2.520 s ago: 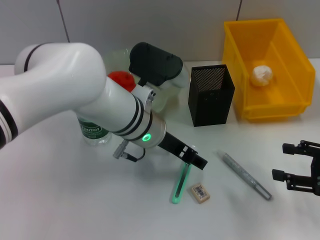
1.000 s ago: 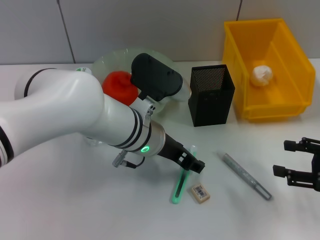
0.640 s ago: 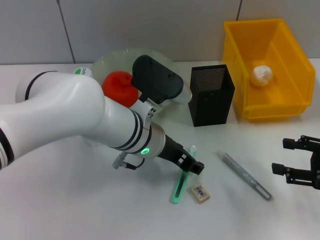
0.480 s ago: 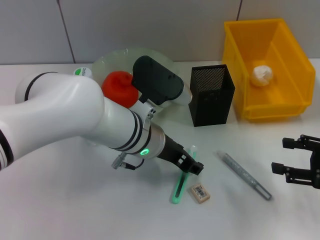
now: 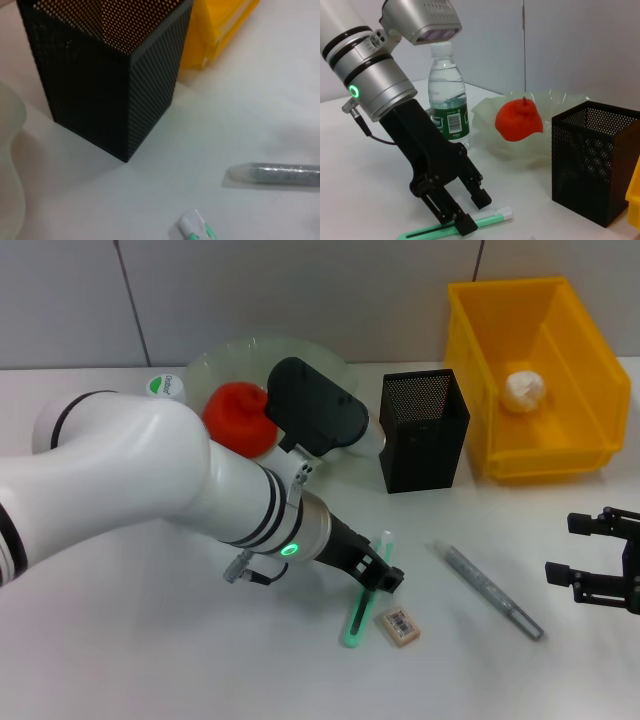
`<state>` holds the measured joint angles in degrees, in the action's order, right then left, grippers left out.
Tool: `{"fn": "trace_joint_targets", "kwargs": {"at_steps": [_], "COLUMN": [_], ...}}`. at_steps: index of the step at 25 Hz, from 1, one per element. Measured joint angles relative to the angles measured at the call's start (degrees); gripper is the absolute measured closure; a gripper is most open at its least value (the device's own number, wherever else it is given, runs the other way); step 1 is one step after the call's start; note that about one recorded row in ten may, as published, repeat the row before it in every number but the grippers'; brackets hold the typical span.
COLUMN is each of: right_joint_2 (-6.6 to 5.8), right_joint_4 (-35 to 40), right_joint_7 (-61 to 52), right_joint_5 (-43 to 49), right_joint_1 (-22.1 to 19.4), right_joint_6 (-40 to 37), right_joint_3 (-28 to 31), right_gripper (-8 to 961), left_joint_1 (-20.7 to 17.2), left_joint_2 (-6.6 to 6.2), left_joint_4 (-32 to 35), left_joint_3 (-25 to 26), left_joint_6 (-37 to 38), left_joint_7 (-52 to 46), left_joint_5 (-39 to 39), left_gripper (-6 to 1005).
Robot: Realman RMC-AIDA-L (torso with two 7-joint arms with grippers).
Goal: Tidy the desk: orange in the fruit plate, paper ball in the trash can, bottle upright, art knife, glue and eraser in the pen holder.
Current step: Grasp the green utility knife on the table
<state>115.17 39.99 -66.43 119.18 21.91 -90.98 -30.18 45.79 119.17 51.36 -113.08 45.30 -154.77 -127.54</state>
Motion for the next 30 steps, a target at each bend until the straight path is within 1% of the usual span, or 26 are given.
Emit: {"fn": "trace_joint_targets", "kwargs": {"at_steps": [5,25,28,30], "right_joint_2": [-0.04,-0.13,-0.13,-0.13], "right_joint_4": [0.0,0.0,-0.01,0.0], "right_joint_7": [-0.01,-0.12,-0.16,-0.17], "right_joint_5": [0.0,-0.36,-0.35,-0.35], "right_joint_1": [0.04,0.42,0.49,0.52], "right_joint_6": [0.02,-0.16,-0.27,-0.31], "right_joint_3": [-0.07,0.21,0.21,0.21], "right_gripper": [226,228,228,228], "left_joint_1": [0.0,-0.26,-0.4,-0.41], "left_joint_2": [0.0,0.0,0.0,0.0], "left_joint_4": [0.08,0.78,0.77,0.82], "left_joint_3": [-0.58,-1.36,-1.36,-1.36], "left_joint_6": [0.0,0.34,0.46,0.46], "left_joint_7": [0.0,0.89,0.91,0.91], "left_joint_5": [0.15,-0.35,-0.28,-0.28], "left_gripper": [412,472,666,668]}}
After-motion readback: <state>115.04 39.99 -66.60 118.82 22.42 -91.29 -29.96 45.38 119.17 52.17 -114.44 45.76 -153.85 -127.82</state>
